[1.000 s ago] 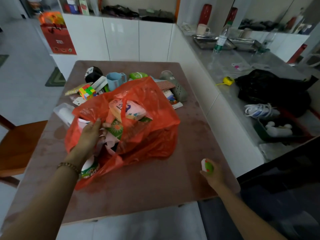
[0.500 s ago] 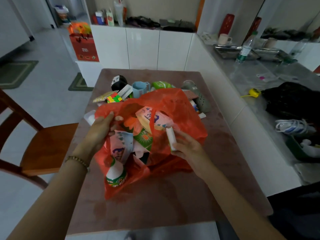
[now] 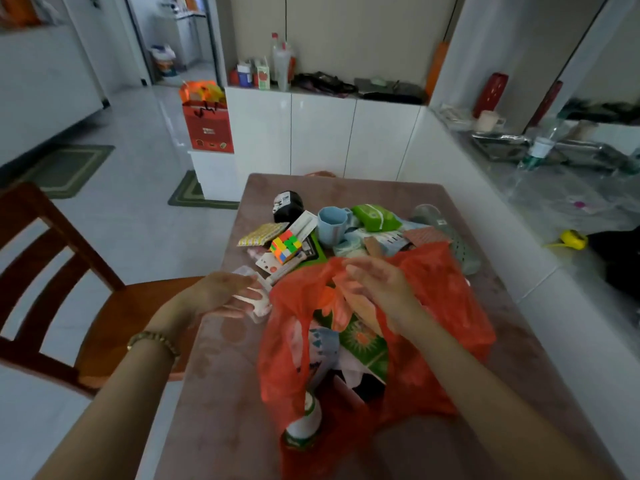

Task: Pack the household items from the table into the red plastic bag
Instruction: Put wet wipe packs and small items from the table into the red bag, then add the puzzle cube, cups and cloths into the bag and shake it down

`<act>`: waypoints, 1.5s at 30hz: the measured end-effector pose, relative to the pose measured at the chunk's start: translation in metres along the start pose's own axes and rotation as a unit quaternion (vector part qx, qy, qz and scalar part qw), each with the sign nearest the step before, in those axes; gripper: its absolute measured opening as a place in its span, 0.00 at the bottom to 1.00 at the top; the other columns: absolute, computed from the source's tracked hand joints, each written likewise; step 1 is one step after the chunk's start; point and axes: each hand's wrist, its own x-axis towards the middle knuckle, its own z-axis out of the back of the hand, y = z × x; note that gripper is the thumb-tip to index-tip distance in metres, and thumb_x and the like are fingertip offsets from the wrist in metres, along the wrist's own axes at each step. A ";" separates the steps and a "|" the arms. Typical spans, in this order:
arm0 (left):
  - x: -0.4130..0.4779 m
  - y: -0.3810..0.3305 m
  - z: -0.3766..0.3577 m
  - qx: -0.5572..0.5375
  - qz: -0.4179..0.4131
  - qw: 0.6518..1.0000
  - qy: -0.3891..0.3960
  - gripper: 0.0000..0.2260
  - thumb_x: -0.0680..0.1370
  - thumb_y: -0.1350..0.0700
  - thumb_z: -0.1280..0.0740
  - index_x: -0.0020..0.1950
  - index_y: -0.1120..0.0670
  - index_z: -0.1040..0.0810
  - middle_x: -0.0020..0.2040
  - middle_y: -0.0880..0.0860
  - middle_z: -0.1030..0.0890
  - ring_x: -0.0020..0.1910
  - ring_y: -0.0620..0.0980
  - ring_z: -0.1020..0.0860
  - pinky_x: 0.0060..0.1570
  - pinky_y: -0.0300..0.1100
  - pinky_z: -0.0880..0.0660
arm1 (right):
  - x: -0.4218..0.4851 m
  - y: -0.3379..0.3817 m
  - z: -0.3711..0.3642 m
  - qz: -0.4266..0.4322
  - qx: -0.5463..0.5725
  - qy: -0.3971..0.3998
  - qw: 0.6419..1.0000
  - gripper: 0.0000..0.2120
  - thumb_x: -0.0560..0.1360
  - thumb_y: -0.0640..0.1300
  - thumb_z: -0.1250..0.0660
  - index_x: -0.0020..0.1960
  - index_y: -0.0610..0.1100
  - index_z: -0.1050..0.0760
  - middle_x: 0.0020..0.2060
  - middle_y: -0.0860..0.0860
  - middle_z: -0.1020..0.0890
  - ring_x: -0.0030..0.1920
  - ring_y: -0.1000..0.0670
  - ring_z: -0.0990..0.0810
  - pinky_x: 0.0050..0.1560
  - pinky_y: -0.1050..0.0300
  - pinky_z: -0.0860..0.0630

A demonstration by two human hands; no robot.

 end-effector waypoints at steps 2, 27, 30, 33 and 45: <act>0.020 -0.003 0.008 -0.043 0.011 0.998 -0.043 0.09 0.80 0.54 0.40 0.55 0.54 0.23 0.52 0.55 0.19 0.42 0.50 0.20 0.41 0.39 0.21 | 0.023 0.013 0.002 0.001 0.021 -0.007 1.000 0.08 0.76 0.40 0.34 0.54 0.41 0.21 0.50 0.45 0.17 0.50 0.48 0.18 0.52 0.52 0.21; 0.157 0.065 0.002 -0.200 0.182 0.953 -0.135 0.21 0.76 0.49 0.33 0.60 0.63 0.29 0.54 0.61 0.23 0.50 0.56 0.23 0.53 0.48 0.23 | 0.196 -0.125 -0.138 -0.457 0.054 0.198 0.866 0.26 0.75 0.55 0.35 0.66 0.40 0.31 0.65 0.43 0.25 0.61 0.45 0.25 0.49 0.57 0.25; 0.138 0.053 0.008 -0.185 0.130 0.967 -0.121 0.21 0.74 0.45 0.33 0.61 0.57 0.27 0.53 0.58 0.21 0.48 0.53 0.20 0.42 0.42 0.22 | 0.188 -0.108 -0.132 -0.413 0.091 0.224 0.878 0.16 0.76 0.47 0.34 0.61 0.43 0.27 0.60 0.44 0.21 0.53 0.50 0.22 0.44 0.61 0.25; 0.112 0.030 0.013 -0.201 0.050 0.970 -0.124 0.18 0.75 0.41 0.37 0.61 0.47 0.29 0.53 0.53 0.19 0.50 0.51 0.19 0.38 0.39 0.21 | 0.174 -0.080 -0.120 -0.362 0.135 0.277 0.880 0.17 0.75 0.39 0.33 0.62 0.47 0.28 0.55 0.49 0.19 0.51 0.51 0.19 0.47 0.59 0.22; 0.011 -0.032 -0.045 -0.065 -0.097 0.987 -0.114 0.23 0.72 0.33 0.39 0.44 0.53 0.21 0.41 0.50 0.18 0.41 0.49 0.19 0.55 0.54 0.23 | 0.090 0.016 0.009 -0.183 0.138 0.191 0.954 0.40 0.59 0.54 0.21 0.67 0.45 0.30 0.60 0.45 0.19 0.55 0.47 0.19 0.47 0.54 0.19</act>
